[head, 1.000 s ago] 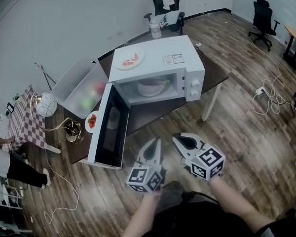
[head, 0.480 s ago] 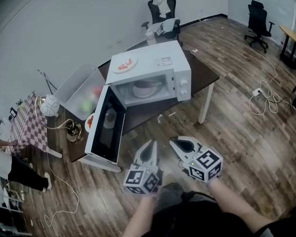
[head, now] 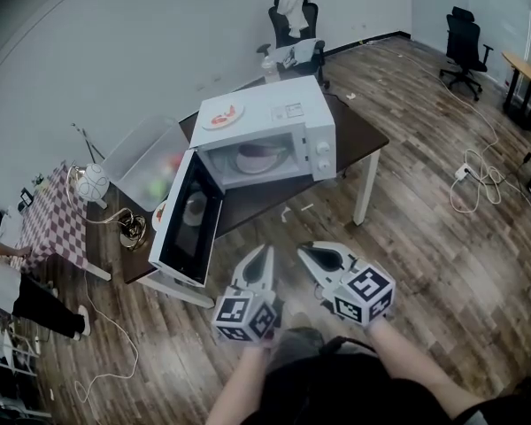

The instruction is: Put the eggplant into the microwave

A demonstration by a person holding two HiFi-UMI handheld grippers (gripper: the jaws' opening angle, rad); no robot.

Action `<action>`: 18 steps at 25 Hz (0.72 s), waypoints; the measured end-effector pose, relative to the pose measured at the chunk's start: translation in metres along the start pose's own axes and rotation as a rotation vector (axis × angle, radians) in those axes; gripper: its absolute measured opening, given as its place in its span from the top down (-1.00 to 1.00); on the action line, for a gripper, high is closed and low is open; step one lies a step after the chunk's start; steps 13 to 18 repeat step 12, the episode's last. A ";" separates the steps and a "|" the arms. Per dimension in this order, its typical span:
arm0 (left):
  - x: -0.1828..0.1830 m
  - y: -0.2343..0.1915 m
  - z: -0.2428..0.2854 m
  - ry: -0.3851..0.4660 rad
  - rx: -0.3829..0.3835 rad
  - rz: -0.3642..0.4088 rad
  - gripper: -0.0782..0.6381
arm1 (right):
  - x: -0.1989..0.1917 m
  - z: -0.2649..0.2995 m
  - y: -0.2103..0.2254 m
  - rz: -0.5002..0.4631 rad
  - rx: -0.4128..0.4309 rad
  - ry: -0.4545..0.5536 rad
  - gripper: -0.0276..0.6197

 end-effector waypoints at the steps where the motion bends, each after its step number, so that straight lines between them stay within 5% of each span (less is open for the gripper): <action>1: 0.001 0.002 0.001 -0.002 -0.005 0.006 0.79 | 0.000 -0.001 0.000 0.002 -0.001 0.002 0.91; 18: 0.022 0.024 0.013 0.008 -0.051 0.061 0.79 | 0.014 -0.018 0.000 -0.012 0.006 0.062 0.91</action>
Point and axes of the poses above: the fingertips, and each gripper's own axes: z forward along the fingers, y to its right, x out of its top, the point moved 7 cm from there along -z, backward along the fingers, and after that the axes turned 9 degrees about z, right-handed, at the moved point
